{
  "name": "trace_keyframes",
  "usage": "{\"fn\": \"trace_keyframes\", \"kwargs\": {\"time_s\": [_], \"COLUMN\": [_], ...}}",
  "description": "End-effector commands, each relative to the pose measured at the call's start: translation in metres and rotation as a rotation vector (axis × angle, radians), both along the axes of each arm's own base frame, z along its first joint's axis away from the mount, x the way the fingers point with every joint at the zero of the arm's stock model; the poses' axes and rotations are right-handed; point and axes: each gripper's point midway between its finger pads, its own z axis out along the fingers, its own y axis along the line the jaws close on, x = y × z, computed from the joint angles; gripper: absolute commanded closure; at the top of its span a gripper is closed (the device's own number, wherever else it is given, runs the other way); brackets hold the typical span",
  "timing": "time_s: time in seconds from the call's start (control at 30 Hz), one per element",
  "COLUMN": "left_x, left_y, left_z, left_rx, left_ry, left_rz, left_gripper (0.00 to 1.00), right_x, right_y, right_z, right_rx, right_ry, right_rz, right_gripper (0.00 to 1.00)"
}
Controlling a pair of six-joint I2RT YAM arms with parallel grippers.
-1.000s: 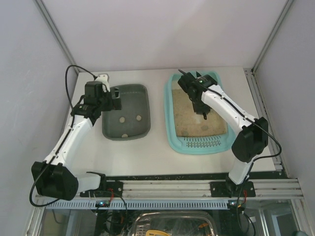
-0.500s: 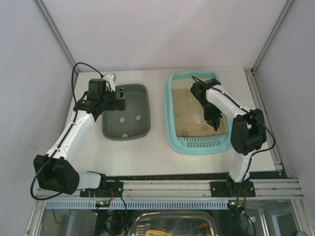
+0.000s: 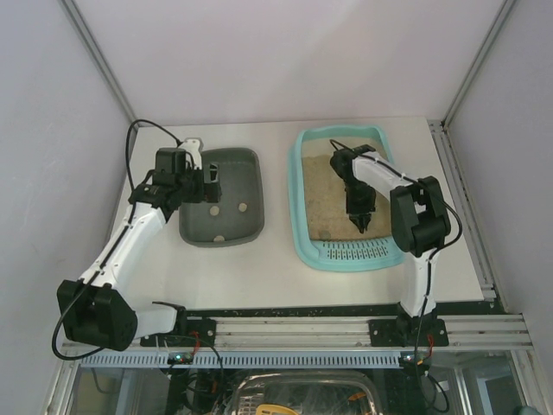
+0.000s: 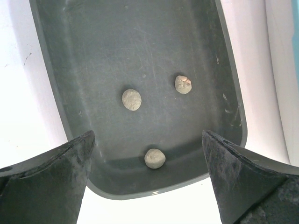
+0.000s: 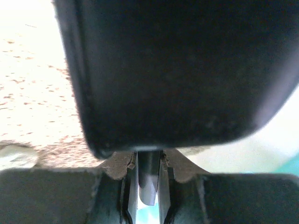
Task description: Clean the litter box
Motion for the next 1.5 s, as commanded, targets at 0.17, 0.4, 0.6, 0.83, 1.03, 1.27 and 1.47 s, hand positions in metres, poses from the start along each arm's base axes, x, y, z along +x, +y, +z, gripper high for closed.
{"fn": "trace_keyframes", "kwargs": {"time_s": [0.17, 0.4, 0.6, 0.83, 1.03, 1.27, 1.47], "left_x": [0.001, 0.006, 0.006, 0.007, 0.009, 0.012, 0.013], "left_y": [0.018, 0.027, 0.029, 0.030, 0.029, 0.030, 0.028], "left_z": [0.000, 0.002, -0.002, -0.003, -0.005, -0.005, -0.002], "left_rx": [0.018, -0.007, 0.005, 0.015, -0.007, 0.013, 0.003], "left_ry": [-0.053, -0.049, -0.039, -0.036, -0.025, -0.025, -0.023], "left_rz": [0.067, 0.127, 0.122, 0.122, 0.146, 0.134, 0.131], "left_gripper": [0.00, 0.00, 0.00, 0.00, 0.00, 0.00, 0.00], "right_x": [0.025, 0.031, 0.037, 0.050, 0.074, 0.088, 0.075], "right_y": [0.088, 0.114, 0.126, 0.127, 0.130, 0.155, 0.164], "right_z": [0.007, 0.007, -0.006, -0.031, -0.037, -0.026, -0.005], "right_rx": [0.617, 0.922, 1.005, 0.980, 0.915, 0.968, 1.135], "right_ry": [-0.054, -0.077, -0.073, -0.076, -0.094, -0.095, -0.118], "right_rz": [-0.044, -0.061, -0.044, -0.076, -0.091, -0.049, -0.076], "right_gripper": [1.00, 1.00, 1.00, 1.00, 1.00, 1.00, 1.00]}}
